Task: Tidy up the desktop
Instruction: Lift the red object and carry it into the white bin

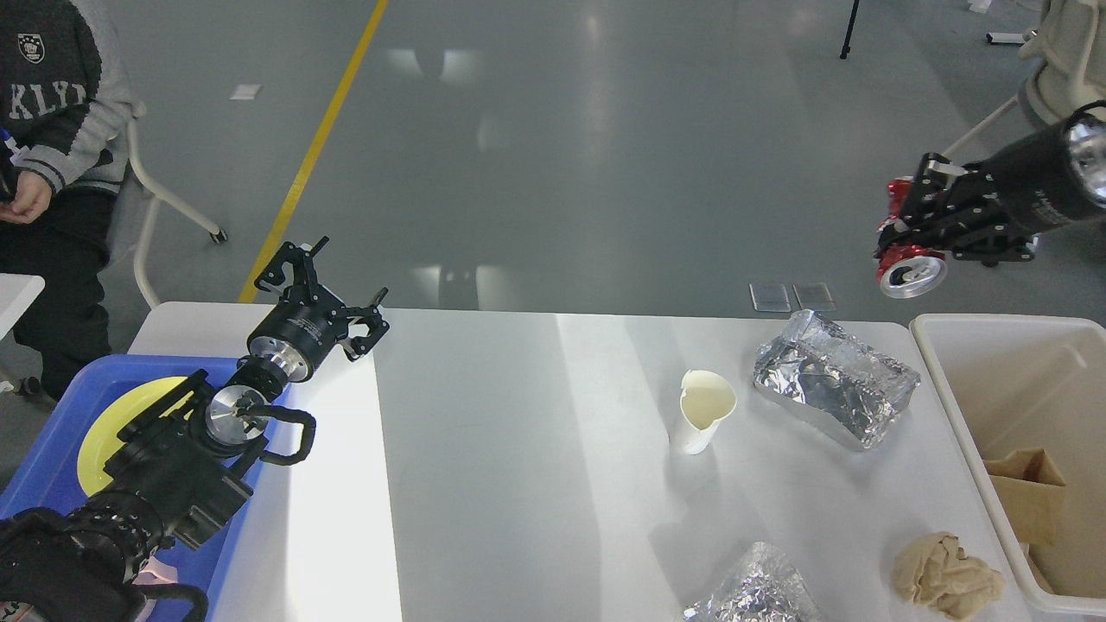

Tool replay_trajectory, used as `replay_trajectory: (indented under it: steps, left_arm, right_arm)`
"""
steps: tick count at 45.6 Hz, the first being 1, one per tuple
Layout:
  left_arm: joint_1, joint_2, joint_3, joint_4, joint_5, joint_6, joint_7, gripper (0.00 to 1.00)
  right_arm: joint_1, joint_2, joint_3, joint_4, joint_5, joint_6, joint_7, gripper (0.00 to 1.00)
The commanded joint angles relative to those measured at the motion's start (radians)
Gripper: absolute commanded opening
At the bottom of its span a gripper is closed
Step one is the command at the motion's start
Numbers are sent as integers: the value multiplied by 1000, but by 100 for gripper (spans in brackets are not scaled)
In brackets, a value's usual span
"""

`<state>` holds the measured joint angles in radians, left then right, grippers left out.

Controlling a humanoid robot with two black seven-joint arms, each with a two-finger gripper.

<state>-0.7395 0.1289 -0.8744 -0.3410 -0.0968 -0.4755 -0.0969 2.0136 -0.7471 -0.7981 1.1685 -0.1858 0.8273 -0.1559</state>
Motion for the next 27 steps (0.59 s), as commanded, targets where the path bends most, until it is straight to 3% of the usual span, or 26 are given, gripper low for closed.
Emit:
replay_trajectory:
  steps: [1,5,15,27]
  left_arm:
    - [0,0,0,0,0,0,0,99]
    - [0,0,0,0,0,0,0,99]
    - [0,-2,0,0,0,0,0,99]
    - [0,0,0,0,-1,0,0,99]
  right_arm:
    - [152,57,-9,296,-112,16,-2,0]
    - [207,132,-41,401,-118,13,-2,0]
    - [177,186,-87,347,-130,-22,-2,0]
    - [-41,63,-116,84,-130,-79,-2,0]
